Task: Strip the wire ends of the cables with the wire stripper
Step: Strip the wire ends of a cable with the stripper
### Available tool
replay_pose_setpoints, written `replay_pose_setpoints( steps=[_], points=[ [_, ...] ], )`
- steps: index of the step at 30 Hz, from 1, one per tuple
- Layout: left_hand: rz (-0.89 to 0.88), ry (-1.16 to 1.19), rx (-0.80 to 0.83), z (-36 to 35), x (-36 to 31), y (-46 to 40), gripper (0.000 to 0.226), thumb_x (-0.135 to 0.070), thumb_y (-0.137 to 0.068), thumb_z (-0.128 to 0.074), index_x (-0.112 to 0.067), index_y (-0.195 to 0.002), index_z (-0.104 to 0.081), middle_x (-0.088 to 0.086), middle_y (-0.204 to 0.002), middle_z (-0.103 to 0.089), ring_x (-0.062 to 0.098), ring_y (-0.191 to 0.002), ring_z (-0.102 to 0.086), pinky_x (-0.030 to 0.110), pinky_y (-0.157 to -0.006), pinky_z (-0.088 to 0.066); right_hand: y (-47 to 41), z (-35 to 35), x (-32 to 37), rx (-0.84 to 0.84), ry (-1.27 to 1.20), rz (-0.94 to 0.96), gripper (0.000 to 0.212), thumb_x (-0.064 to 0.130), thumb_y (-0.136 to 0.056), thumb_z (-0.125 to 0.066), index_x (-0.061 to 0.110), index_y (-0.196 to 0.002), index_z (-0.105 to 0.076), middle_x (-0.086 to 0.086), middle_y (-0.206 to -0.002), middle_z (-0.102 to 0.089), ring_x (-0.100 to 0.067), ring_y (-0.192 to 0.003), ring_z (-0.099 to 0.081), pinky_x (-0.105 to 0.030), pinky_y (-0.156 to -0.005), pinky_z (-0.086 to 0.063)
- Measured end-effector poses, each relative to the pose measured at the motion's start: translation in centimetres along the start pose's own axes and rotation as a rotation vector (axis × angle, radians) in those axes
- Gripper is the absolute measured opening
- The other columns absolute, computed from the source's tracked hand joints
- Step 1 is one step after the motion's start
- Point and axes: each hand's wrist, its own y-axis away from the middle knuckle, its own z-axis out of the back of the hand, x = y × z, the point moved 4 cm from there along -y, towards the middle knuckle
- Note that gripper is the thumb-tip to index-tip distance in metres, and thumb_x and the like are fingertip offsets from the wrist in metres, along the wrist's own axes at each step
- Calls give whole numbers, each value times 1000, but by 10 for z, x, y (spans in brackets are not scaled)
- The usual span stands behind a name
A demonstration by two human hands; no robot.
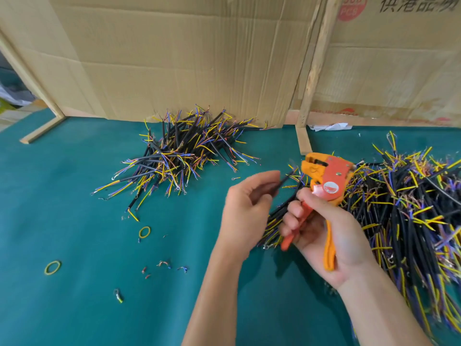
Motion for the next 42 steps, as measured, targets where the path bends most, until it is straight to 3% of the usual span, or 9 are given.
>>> replay_pose_setpoints(
  steps=[4, 7, 10, 13, 18, 22, 30, 35, 42],
  points=[
    [109, 208, 164, -13, -3, 5, 50, 18, -88, -42, -17, -109, -71, -9, -91, -74, 2, -66, -62, 13, -58, -48, -2, 6, 5, 120, -73, 24, 48, 20, -63, -94, 10, -100, -66, -13, -86, -62, -28, -77, -64, -40, -74, -58],
    [22, -117, -344, 40, -3, 1, 38, 8, -86, -56, -22, -100, -74, -5, -103, -75, 8, -97, -68, 25, -86, -54, -2, 3, 0, 146, -22, -6, 56, 19, -57, -96, 7, -105, -68, -21, -94, -67, -35, -80, -68, -45, -73, -59],
    [80, -240, -626, 88, 6, 5, 40, 1, -84, -54, -27, -107, -71, -9, -99, -71, 22, -97, -66, 37, -86, -53, 0, -5, -13, 180, -7, -101, 63, 17, -59, -95, 3, -113, -66, -28, -101, -66, -39, -82, -67, -49, -75, -58],
    [134, -77, -435, 88, 16, -1, 44, -2, -90, -58, -28, -124, -63, -30, -78, -69, -2, -76, -65, 35, -83, -52, 3, -13, -21, 183, 55, -150, 63, 14, -63, -91, 2, -118, -64, -31, -101, -64, -41, -81, -64, -50, -75, -58],
    [170, 71, -327, 73, 22, -2, 65, -1, -94, -58, -21, -152, -37, -7, -138, -59, 11, -112, -65, 16, -66, -52, 5, -15, -24, 159, 87, -172, 55, 10, -73, -79, -2, -123, -61, -32, -102, -65, -41, -80, -64, -49, -73, -58],
    [125, 185, -358, 77, 21, -3, 64, -2, -94, -59, -14, -152, -36, -47, -82, -63, 11, -111, -67, 23, -69, -54, 7, -17, -24, 214, 76, -212, 72, 14, -69, -85, -5, -132, -55, -34, -128, -63, -43, -85, -67, -50, -78, -59],
    [106, 314, -330, 74, 10, 0, 48, -9, -87, -68, -14, -134, -59, 11, -106, -73, 20, -96, -74, 28, -77, -51, 2, -13, -23, 131, 4, -184, 73, 4, -68, -74, -11, -135, -52, -29, -126, -62, -49, -88, -69, -51, -77, -61],
    [90, 259, 46, 53, 5, 2, 38, -26, -85, -64, -16, -121, -70, 17, -82, -74, 15, -77, -67, 25, -81, -50, 1, -3, -8, 123, -49, -128, 64, 9, -75, -68, -3, -136, -56, -25, -138, -60, -39, -84, -71, -45, -75, -61],
    [120, 246, 511, 28, 1, 12, 26, -26, -90, -65, -9, -106, -76, 13, -93, -72, 20, -65, -65, 27, -74, -54, 3, 5, 5, 220, -64, -128, 79, 18, -66, -88, -1, -137, -58, -31, -125, -64, -33, -79, -66, -43, -75, -59]
  ],
)
